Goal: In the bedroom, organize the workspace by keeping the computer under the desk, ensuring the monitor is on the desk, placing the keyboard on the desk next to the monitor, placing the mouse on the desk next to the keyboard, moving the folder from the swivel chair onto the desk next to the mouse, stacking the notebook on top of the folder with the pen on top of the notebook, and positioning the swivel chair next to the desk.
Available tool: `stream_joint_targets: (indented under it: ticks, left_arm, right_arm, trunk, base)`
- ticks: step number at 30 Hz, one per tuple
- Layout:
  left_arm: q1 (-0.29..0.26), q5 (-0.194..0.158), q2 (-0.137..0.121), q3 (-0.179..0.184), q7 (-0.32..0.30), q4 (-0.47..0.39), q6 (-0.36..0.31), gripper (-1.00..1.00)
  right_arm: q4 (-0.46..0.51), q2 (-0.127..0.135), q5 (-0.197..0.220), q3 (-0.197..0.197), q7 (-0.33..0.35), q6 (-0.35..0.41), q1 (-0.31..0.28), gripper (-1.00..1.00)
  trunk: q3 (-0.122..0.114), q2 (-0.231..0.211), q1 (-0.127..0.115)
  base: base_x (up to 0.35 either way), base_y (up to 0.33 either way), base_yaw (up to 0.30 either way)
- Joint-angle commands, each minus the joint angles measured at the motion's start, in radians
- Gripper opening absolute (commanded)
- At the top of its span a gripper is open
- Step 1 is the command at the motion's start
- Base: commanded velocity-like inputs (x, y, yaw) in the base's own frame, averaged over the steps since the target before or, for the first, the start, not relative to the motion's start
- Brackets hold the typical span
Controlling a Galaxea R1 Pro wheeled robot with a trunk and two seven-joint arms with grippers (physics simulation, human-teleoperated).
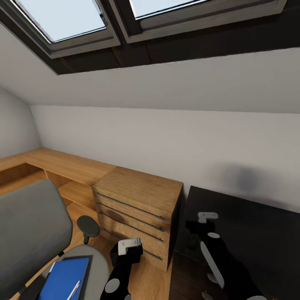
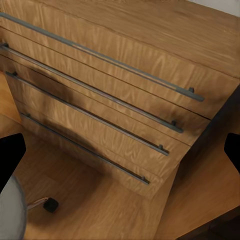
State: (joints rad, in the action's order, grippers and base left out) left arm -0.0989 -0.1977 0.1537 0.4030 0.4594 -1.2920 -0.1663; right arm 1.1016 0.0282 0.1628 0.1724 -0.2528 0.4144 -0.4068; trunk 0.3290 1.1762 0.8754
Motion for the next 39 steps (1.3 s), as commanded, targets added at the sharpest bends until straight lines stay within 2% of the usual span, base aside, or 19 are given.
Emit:
stream_joint_targets:
  ticks: [1, 5, 12, 13, 18, 22, 33, 36, 37, 39]
  left_arm:
    - [-0.001, -0.005, 0.000, 0.002, 0.007, 0.000, -0.004, 1.00]
    - [-0.001, -0.004, 0.000, 0.002, 0.007, 0.004, -0.003, 1.00]
    - [-0.001, -0.004, 0.000, 0.002, 0.007, 0.006, -0.003, 1.00]
    - [-0.001, -0.005, 0.000, 0.002, 0.007, 0.006, -0.002, 1.00]
    - [-0.001, -0.005, 0.000, 0.002, 0.006, 0.006, -0.003, 1.00]
    - [-0.001, -0.006, 0.000, 0.002, 0.005, 0.007, -0.004, 1.00]
    - [-0.001, -0.007, -0.002, -0.002, 0.001, 0.010, -0.013, 1.00]
    - [-0.001, -0.007, -0.002, -0.001, 0.001, 0.057, -0.014, 1.00]
    - [-0.001, -0.006, -0.002, -0.001, 0.000, 0.120, -0.013, 1.00]
    - [-0.001, -0.006, -0.002, 0.000, 0.000, 0.165, -0.012, 1.00]
  right_arm:
    - [0.023, 0.004, 0.013, 0.002, -0.011, 0.007, 0.008, 1.00]
    - [0.046, 0.006, 0.018, -0.012, -0.013, 0.011, 0.017, 1.00]
    - [0.078, 0.006, 0.036, -0.067, -0.014, 0.011, 0.022, 1.00]
    - [0.124, 0.004, 0.084, -0.087, -0.016, 0.011, 0.024, 1.00]
    - [0.143, 0.007, 0.126, -0.094, -0.018, 0.011, 0.029, 1.00]
    - [0.147, 0.009, 0.142, -0.097, -0.022, 0.010, 0.032, 1.00]
    - [0.114, 0.007, 0.138, -0.096, -0.051, 0.002, 0.042, 1.00]
    - [0.107, 0.007, 0.136, -0.096, -0.060, -0.001, 0.079, 1.00]
    - [0.097, 0.007, 0.133, -0.094, -0.062, -0.012, 0.118, 1.00]
    - [0.093, 0.007, 0.125, -0.094, -0.063, -0.025, 0.145, 1.00]
  trunk:
    - [0.001, 0.001, 0.000]
    - [0.001, 0.001, 0.000]
    - [0.001, 0.001, 0.000]
    - [0.001, 0.001, 0.000]
    - [0.001, 0.001, 0.000]
    - [0.000, 0.001, 0.000]
    - [-0.006, 0.001, 0.000]
    - [-0.008, 0.001, 0.000]
    - [-0.009, 0.001, 0.000]
    - [-0.010, 0.001, 0.000]
  base:
    - [0.000, 0.000, 0.000]
    - [-0.002, 0.000, 0.000]
    - [-0.152, 0.063, 0.000]
    - [-0.285, 0.129, 0.000]
    - [-0.293, 0.138, -0.003]
    - [-0.301, 0.154, -0.127]
    - [-0.256, 0.047, -0.243]
    - [-0.053, 0.003, -0.246]
    - [-0.021, 0.001, -0.246]
    - [-0.015, 0.001, -0.246]
